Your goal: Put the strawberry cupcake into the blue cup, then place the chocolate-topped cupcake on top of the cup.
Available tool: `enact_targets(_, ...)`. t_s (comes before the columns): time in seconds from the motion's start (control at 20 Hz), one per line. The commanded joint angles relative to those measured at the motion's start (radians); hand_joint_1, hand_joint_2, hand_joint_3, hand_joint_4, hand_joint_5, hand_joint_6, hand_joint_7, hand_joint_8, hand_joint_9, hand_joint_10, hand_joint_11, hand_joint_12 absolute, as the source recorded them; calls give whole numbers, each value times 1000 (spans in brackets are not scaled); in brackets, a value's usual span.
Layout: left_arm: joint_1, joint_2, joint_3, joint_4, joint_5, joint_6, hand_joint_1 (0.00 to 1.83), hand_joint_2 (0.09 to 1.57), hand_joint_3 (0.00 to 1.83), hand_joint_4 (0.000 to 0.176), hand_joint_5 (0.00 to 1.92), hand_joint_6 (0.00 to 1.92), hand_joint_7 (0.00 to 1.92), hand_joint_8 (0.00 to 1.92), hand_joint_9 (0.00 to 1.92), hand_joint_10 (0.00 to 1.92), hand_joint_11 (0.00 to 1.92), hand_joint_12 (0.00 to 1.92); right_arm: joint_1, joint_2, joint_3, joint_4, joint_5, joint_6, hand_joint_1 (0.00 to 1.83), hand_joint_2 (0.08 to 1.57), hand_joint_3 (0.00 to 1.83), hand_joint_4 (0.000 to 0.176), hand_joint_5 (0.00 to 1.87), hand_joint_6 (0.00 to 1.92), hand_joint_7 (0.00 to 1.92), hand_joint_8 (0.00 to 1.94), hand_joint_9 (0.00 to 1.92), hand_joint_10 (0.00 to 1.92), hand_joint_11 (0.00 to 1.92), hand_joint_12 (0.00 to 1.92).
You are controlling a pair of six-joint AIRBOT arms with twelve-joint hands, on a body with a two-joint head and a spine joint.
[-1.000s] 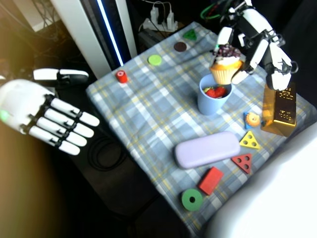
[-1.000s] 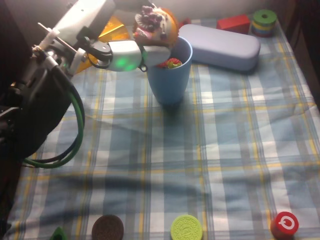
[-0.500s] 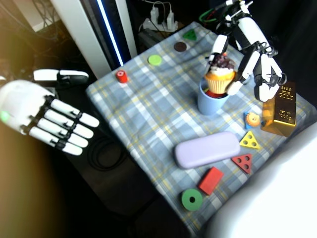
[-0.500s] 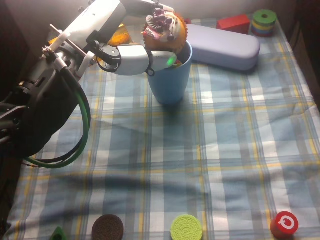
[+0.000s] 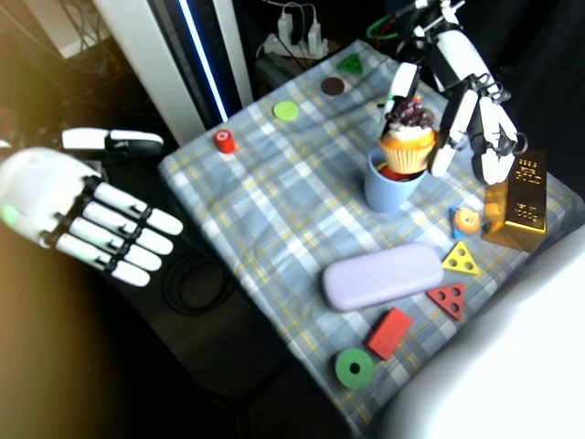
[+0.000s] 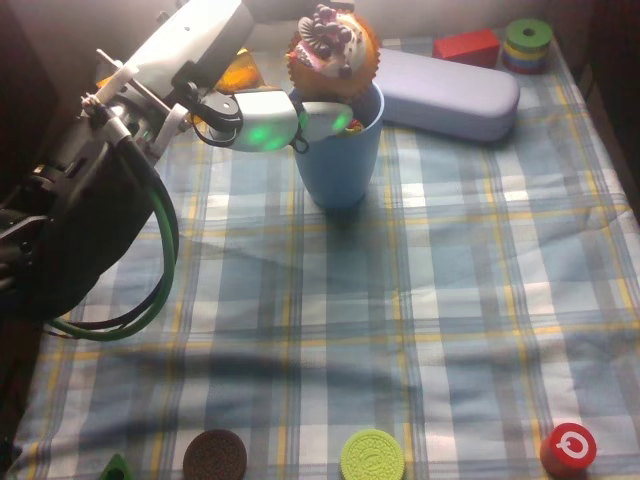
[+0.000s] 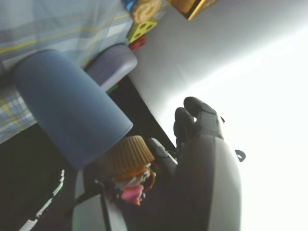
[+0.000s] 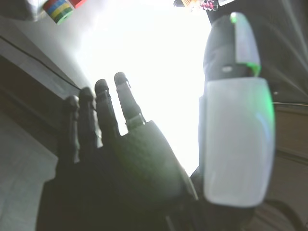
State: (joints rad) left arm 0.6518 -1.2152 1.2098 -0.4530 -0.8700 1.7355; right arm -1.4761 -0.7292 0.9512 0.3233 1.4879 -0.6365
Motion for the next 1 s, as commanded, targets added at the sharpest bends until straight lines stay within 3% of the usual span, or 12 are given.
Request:
enact_targets(0.0, -7, 9, -3, 29, -130, -9, 1067, 932, 1, 170, 721, 0, 297, 0, 317, 0, 43, 630, 1, 0, 1, 29, 118, 10, 0, 951, 0, 37, 0, 0, 47, 2, 53, 6, 107, 68)
enact_targets(0.15, -1, 21, -17, 33, -143, -9, 1006, 915, 3, 173, 710, 0, 295, 0, 318, 4, 71, 530, 0, 0, 2, 29, 118, 12, 0, 950, 0, 27, 0, 0, 54, 4, 33, 6, 86, 75)
enact_targets(0.25, 1, 26, -23, 36, -149, -9, 1012, 921, 4, 167, 701, 0, 292, 1, 314, 2, 61, 519, 0, 0, 1, 29, 118, 13, 0, 957, 1, 31, 0, 0, 37, 0, 10, 2, 32, 61)
enact_targets(0.3, 2, 28, -25, 36, -150, -9, 1002, 900, 0, 129, 722, 8, 303, 5, 327, 7, 70, 525, -1, 0, 1, 29, 118, 14, 0, 955, 0, 34, 0, 0, 45, 3, 1, 0, 6, 11)
enact_targets(0.5, 2, 27, -27, 38, -149, -9, 960, 866, 0, 141, 729, 8, 305, 6, 328, 6, 68, 523, -1, -1, 1, 29, 118, 14, 0, 955, 0, 33, 0, 0, 48, 2, 21, 7, 46, 22)
enact_targets(0.55, 3, 27, -28, 40, -149, -9, 965, 878, 0, 175, 685, 0, 270, 0, 309, 0, 56, 517, -1, -1, 1, 29, 118, 14, 0, 949, 0, 21, 0, 0, 39, 0, 15, 2, 26, 17)
enact_targets(0.6, 4, 28, -30, 41, -150, -9, 972, 885, 0, 176, 665, 0, 276, 3, 311, 1, 66, 521, -1, -1, 2, 29, 118, 14, 0, 950, 0, 21, 0, 0, 50, 4, 36, 10, 53, 30)
enact_targets(0.65, 6, 30, -32, 41, -151, -9, 981, 906, 8, 165, 644, 0, 280, 4, 301, 0, 50, 514, -1, -1, 2, 29, 118, 14, 0, 952, 0, 27, 0, 0, 51, 4, 61, 18, 97, 52)
enact_targets(0.75, 6, 33, -33, 41, -151, -9, 919, 908, 6, 155, 643, 1, 282, 3, 308, 3, 46, 517, -2, -1, 1, 29, 118, 14, 0, 956, 1, 16, 0, 0, 58, 5, 87, 23, 141, 78)
enact_targets(0.8, 7, 33, -33, 41, -151, -9, 925, 891, 0, 139, 646, 2, 282, 3, 287, 0, 25, 511, -2, -1, 1, 29, 117, 14, 0, 960, 1, 21, 0, 0, 66, 2, 134, 14, 110, 275)
enact_targets(0.95, 10, 36, -39, 41, -157, -9, 865, 875, 0, 117, 644, 0, 292, 0, 276, 0, 0, 547, -3, -1, 1, 29, 117, 15, 0, 966, 1, 26, 0, 0, 64, 2, 44, 3, 0, 195)
